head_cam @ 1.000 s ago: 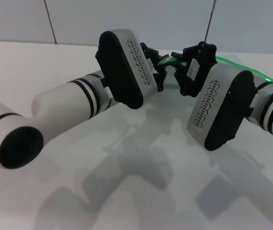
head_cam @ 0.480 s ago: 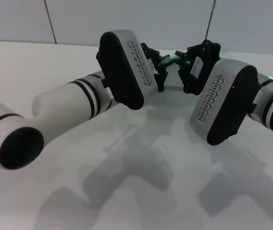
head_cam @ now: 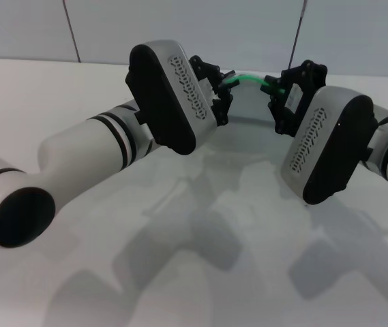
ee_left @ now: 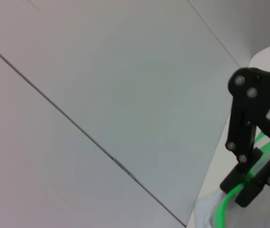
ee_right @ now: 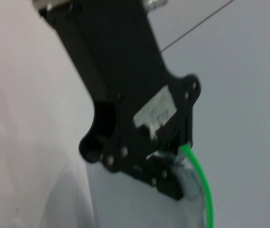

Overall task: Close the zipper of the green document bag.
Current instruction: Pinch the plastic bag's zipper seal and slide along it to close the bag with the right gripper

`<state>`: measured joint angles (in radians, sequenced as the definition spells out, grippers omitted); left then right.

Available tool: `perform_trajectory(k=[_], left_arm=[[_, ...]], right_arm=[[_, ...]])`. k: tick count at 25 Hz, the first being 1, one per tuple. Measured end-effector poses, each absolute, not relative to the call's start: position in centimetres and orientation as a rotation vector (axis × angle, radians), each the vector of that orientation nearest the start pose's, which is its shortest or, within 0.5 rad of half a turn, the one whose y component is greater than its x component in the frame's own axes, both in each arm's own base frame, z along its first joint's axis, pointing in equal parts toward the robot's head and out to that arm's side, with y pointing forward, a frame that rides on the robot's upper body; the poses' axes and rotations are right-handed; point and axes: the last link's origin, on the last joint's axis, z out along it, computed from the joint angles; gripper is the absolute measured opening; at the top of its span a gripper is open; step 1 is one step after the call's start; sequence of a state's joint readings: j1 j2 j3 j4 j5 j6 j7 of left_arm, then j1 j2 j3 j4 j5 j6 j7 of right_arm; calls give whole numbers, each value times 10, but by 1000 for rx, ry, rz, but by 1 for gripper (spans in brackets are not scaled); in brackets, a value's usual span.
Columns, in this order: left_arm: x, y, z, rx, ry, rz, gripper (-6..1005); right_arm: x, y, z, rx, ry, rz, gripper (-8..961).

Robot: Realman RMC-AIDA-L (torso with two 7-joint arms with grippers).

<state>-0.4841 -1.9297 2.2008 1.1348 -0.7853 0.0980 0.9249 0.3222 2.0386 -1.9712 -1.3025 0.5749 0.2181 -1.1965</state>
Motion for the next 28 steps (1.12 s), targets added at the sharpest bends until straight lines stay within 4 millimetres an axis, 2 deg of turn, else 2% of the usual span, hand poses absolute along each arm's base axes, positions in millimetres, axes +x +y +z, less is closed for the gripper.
perform_trajectory(k=[7,28], left_arm=[[-146,372,-66,-2178,287,-191,91],[-162,353,-41,-2123,225,-225,95]], right_arm=[[169,375,-52,-2158,-394,-155,67],[215,403,-10,-2043,-198,-266,68]])
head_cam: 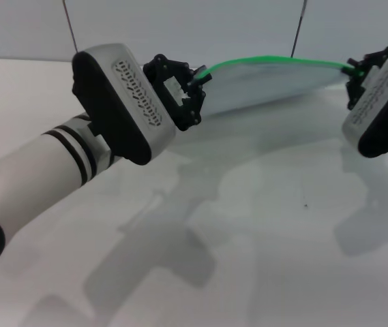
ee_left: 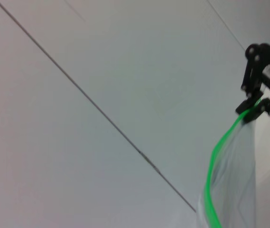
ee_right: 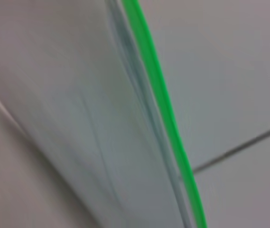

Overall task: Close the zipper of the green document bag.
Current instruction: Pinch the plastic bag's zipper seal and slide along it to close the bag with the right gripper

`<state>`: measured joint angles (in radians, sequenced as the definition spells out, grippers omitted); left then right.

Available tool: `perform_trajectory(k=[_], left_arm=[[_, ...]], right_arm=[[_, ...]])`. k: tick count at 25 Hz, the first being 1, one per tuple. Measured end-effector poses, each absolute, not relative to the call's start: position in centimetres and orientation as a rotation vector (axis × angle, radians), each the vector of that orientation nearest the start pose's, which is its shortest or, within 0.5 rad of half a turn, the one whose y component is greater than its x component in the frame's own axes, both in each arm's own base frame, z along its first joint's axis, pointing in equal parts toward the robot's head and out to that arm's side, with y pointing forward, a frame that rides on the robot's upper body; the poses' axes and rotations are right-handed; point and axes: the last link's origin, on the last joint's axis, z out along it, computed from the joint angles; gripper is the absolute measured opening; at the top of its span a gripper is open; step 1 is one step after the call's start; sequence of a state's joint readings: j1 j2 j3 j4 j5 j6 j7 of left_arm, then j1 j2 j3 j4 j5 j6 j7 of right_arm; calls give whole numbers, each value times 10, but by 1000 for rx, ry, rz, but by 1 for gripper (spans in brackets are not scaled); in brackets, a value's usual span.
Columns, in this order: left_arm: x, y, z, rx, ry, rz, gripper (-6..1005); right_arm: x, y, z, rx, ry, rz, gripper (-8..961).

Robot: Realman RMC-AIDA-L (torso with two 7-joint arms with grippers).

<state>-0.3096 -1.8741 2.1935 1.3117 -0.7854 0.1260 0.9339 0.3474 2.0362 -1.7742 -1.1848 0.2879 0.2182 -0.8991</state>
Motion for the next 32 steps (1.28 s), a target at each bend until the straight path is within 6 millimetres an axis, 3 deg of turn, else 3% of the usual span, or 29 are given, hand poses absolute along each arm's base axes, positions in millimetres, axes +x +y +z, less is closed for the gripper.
perform_trajectory(k=[9,32], left_arm=[[-168,352,-32,-2104,202,-222,96],[-172,353,-32,-2100,183,-214,100]], right_arm=[[226,410,7,-1996,-147,-283,67],[242,413,12,-1981,-143,-355,67]])
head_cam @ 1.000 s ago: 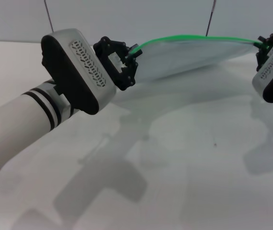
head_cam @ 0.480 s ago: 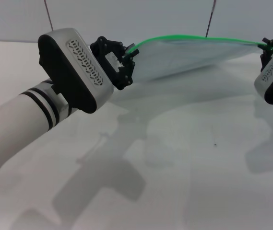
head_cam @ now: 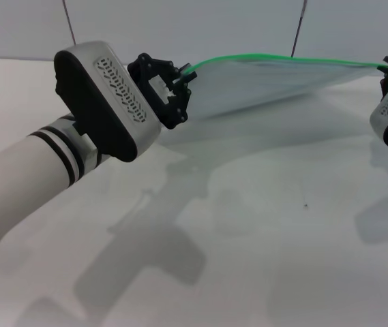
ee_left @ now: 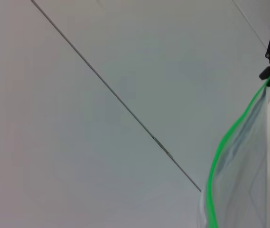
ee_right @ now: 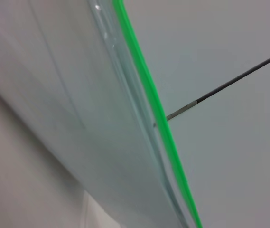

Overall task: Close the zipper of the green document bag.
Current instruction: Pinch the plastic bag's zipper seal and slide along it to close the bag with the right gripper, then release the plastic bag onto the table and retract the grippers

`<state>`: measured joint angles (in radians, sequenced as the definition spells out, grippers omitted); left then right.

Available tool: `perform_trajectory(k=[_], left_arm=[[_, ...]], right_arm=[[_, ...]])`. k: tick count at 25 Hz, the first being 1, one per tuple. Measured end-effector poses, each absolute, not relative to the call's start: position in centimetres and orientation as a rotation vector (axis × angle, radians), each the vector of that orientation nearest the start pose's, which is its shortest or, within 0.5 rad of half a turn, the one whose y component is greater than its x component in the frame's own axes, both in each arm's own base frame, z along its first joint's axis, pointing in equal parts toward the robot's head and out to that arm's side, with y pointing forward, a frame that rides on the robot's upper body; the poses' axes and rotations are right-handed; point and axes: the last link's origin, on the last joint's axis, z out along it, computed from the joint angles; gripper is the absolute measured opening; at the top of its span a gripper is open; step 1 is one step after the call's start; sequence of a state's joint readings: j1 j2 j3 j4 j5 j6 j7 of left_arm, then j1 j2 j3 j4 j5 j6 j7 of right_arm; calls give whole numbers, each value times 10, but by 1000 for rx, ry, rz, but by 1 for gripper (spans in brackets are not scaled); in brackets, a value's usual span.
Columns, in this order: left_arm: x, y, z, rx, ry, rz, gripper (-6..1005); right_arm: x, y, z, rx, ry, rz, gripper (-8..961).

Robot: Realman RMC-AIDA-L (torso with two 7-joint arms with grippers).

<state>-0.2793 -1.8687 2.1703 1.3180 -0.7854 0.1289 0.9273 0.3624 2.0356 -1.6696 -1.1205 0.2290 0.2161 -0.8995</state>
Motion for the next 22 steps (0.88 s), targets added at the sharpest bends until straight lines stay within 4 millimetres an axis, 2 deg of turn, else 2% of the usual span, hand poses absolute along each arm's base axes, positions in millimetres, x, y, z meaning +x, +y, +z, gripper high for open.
perform_trajectory(k=[5,12,17,20,22], left_arm=[[-174,355,-34,-2100,176,-208,101],[-175,360,-26,-2040,159,-243,103],[-173,363,-22,-2001,74,-309,103],[-174,365,-18,-1974,26,-345,104],[-173,365,-20,-1972,25,-349,177]], right_arm=[[241,413,11,-1980,-152,-355,67],[238,415,13,-1970,-126,-319,85],[237,415,11,-1972,-122,-310,299],[234,414,8,-1972,-112,-281,365],[232,413,7,-1972,-110,-264,409]])
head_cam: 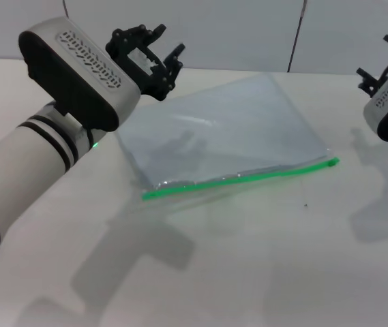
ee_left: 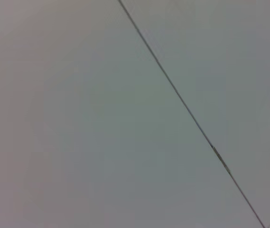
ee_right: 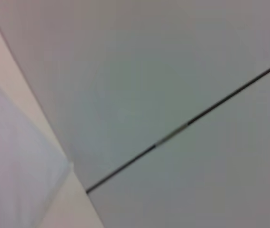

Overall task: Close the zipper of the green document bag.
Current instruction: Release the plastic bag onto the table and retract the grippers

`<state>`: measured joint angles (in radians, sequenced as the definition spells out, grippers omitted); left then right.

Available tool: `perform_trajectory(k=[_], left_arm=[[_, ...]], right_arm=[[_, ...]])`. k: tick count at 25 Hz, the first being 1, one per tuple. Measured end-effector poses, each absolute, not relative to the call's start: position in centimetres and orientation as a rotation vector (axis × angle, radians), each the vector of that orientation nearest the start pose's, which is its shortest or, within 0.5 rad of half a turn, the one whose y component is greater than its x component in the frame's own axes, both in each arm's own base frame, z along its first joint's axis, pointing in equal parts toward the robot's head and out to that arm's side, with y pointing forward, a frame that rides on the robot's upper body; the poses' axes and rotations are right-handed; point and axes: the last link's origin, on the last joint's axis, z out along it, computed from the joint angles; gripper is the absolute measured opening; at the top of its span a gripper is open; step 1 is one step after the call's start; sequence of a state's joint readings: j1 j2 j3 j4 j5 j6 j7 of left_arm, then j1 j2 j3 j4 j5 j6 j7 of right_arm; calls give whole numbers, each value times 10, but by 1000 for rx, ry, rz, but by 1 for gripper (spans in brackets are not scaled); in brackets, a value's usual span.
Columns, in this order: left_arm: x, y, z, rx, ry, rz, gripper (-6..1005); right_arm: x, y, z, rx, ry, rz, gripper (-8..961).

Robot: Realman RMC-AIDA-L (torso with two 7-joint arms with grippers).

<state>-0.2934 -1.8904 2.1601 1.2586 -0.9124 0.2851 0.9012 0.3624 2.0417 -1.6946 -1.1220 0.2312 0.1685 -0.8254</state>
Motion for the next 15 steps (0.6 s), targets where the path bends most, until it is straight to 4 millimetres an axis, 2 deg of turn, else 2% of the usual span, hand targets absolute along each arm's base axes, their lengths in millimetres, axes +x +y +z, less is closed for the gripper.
perform_trajectory(k=[6,9,13,15], left_arm=[[-171,367,-16,-1907,-22,-399,403],[-174,368,-10,-1814,-45,-442,523],[-180,367,-5,-1687,-93,-529,685],[-185,366,-4,-1633,-129,-587,766]], right_arm=[[215,404,-2,-1935,-60,-36,540],[200,394,-7,-1902,-17,166,683],[185,385,-8,-1857,24,395,681],[186,382,-8,-1832,42,460,680]])
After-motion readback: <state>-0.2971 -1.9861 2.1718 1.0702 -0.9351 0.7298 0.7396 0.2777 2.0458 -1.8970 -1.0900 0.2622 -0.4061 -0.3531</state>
